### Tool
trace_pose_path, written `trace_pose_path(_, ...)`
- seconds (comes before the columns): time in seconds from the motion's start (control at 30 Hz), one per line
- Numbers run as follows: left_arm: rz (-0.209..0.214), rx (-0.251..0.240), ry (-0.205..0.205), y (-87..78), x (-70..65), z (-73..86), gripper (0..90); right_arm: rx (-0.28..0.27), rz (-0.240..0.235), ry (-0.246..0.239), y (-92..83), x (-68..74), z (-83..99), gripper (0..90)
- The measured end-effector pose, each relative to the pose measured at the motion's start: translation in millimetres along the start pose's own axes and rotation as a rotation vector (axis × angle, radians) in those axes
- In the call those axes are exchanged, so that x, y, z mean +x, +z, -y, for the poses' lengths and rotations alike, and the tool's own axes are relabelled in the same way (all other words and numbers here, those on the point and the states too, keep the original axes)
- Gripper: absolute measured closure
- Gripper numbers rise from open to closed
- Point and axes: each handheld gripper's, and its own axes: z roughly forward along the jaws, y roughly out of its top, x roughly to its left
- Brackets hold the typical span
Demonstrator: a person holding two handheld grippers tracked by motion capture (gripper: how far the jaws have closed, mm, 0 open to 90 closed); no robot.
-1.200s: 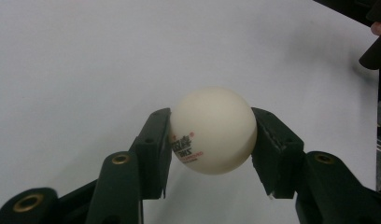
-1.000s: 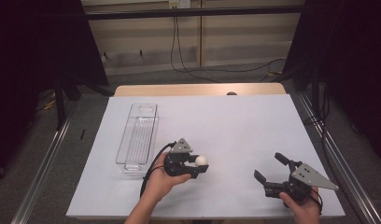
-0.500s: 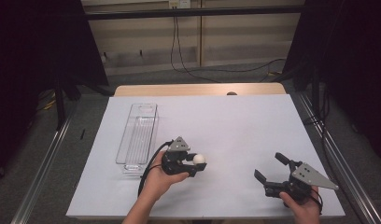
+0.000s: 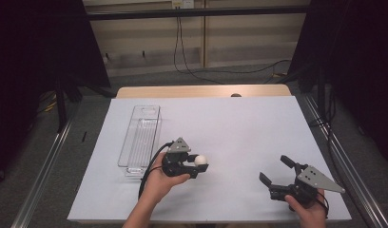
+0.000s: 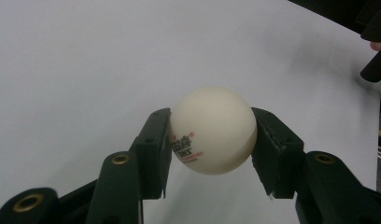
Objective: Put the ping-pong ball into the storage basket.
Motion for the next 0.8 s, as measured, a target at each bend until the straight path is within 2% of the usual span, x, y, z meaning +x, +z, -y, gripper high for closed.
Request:
trace_pose_path(0.4,-0.01,-0.01,-0.013,-5.5,2.9,-1.4,51.1,-0.007,0.007,0.008,-0.3,-0.1,-0.3,2.5)
trace_pose_path(0.5,0.0,-0.015,-0.012,-6.6,4.1,-1.5,51.0,-0.003,0.002,0.003,-0.5,-0.1,-0.3,2.5)
trace_pose_path(0.8,-0.022,-0.007,-0.026,-10.9,6.4,-2.6,51.0,-0.005,0.003,0.007,-0.7,-0.1,-0.4,2.5)
